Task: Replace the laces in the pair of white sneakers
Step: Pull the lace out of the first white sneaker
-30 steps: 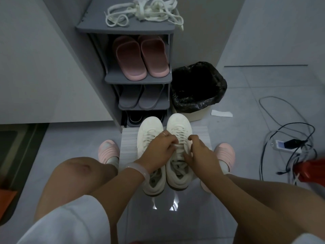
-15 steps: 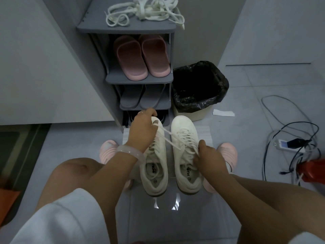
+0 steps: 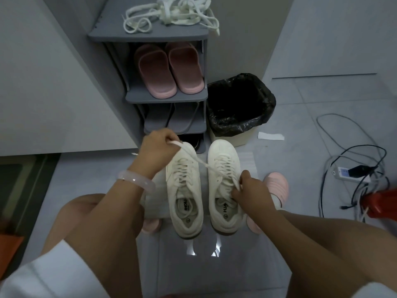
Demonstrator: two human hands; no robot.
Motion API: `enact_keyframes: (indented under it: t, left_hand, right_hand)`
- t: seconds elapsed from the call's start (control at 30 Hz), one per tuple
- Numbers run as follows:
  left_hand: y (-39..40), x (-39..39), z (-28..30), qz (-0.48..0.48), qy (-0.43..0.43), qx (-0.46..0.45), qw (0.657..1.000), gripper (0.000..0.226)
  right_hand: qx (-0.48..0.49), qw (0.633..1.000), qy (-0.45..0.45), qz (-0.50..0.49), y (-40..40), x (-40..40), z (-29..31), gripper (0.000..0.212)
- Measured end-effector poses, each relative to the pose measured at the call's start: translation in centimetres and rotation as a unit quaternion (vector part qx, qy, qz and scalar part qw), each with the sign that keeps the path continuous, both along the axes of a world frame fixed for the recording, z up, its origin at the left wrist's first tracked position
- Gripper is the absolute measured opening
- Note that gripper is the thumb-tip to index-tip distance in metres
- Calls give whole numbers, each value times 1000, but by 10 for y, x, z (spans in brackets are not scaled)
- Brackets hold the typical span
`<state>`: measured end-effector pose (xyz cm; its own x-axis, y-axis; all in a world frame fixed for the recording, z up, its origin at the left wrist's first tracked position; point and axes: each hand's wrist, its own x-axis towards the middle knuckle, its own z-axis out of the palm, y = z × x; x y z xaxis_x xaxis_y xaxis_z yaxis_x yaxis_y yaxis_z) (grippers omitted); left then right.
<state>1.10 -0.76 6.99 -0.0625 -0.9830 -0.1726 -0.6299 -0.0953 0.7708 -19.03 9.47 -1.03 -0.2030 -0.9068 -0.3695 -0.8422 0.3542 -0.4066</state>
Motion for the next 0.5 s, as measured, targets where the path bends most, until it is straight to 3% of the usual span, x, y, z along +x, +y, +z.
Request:
enact_keyframes:
  t: [0.1, 0.2, 0.27, 0.33, 0.43, 0.5]
  left_hand:
    - [10, -7, -9, -125, -25, 59, 990, 34]
    - [18, -6, -15, -180, -151, 37, 971, 54]
    - [28, -7, -21, -159, -210, 0, 965, 43]
    - [41, -11, -23, -142, -188, -12, 972, 9]
    - [60, -27, -36, -200, -131, 40, 970, 13]
    - [70, -39, -46, -224, -113, 60, 966, 22]
  right_hand:
    - [-15, 1000, -4, 5, 3, 2, 4, 27]
    - [-75, 997, 11, 17, 7, 7, 12, 28]
    - [-122, 986, 64, 98, 9, 10, 12, 24]
    - [-144, 980, 70, 119, 9, 12, 10, 18]
    - [-138, 990, -27, -13, 4, 10, 13, 21]
    - [-111, 992, -36, -38, 0, 9, 15, 26]
